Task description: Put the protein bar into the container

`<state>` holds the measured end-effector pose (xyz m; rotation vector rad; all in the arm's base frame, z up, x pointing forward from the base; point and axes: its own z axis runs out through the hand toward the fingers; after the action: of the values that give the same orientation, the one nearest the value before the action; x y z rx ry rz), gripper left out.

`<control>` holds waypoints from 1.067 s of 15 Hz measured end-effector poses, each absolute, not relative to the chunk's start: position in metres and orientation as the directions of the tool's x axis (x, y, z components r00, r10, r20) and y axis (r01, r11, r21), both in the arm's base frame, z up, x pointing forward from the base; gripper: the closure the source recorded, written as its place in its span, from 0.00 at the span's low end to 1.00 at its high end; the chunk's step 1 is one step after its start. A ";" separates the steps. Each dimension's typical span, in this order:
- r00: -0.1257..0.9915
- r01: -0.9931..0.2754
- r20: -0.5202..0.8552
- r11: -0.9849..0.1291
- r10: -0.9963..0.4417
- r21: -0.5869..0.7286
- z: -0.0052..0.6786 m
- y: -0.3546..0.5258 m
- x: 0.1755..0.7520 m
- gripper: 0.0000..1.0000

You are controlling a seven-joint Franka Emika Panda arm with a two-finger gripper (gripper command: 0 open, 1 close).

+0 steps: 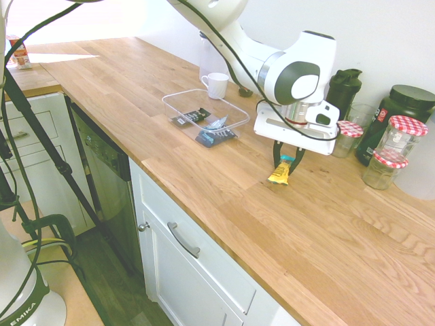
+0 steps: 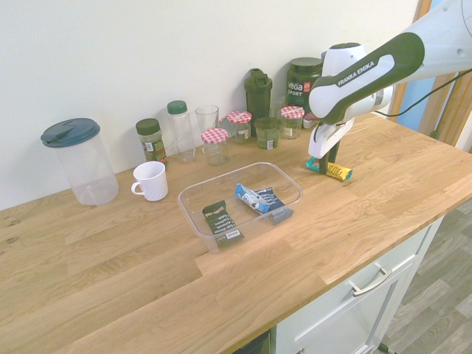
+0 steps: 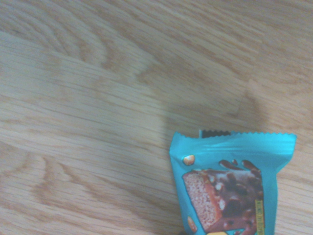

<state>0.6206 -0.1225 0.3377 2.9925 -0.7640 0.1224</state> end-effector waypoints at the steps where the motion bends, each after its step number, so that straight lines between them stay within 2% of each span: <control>1: 0.873 -0.483 0.096 -0.875 -0.478 0.035 0.338 -0.125 0.621 1.00; 5: 0.853 -0.511 0.143 -0.859 -0.502 0.034 0.353 -0.133 0.616 1.00; 8: 0.828 -0.534 0.203 -0.845 -0.523 0.000 0.404 -0.118 0.597 1.00; 16: 0.797 -0.552 0.260 -0.832 -0.545 -0.053 0.485 0.031 0.537 1.00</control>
<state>0.5375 0.0315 0.4846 2.9539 -0.9015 0.4157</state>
